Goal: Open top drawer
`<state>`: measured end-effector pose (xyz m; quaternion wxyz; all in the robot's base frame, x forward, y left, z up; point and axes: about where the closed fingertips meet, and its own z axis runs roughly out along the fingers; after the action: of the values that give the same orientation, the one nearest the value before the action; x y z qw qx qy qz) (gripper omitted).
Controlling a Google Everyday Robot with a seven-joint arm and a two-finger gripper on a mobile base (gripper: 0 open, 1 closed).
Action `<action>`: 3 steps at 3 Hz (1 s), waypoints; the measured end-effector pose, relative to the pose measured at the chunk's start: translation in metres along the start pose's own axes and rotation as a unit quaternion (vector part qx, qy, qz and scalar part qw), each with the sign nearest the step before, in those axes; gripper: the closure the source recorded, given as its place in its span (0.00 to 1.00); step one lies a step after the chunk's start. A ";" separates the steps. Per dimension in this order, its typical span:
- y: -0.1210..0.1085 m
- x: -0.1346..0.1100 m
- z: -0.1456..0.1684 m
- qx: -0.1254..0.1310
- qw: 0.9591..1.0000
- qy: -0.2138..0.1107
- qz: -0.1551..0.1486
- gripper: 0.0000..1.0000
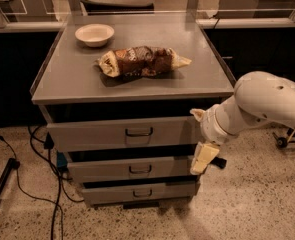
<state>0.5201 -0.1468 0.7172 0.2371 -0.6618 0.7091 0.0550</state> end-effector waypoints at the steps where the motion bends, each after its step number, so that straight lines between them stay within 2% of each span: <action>1: -0.012 -0.005 0.016 -0.003 1.000 -0.002 -0.004 0.00; 3: -0.037 -0.009 0.045 -0.002 1.000 0.005 -0.016 0.00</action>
Offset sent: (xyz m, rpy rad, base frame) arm 0.0500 0.0226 -0.0268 -0.0044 -0.0101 0.0273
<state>0.5678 -0.1255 0.6893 0.2331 -0.6738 0.6995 0.0496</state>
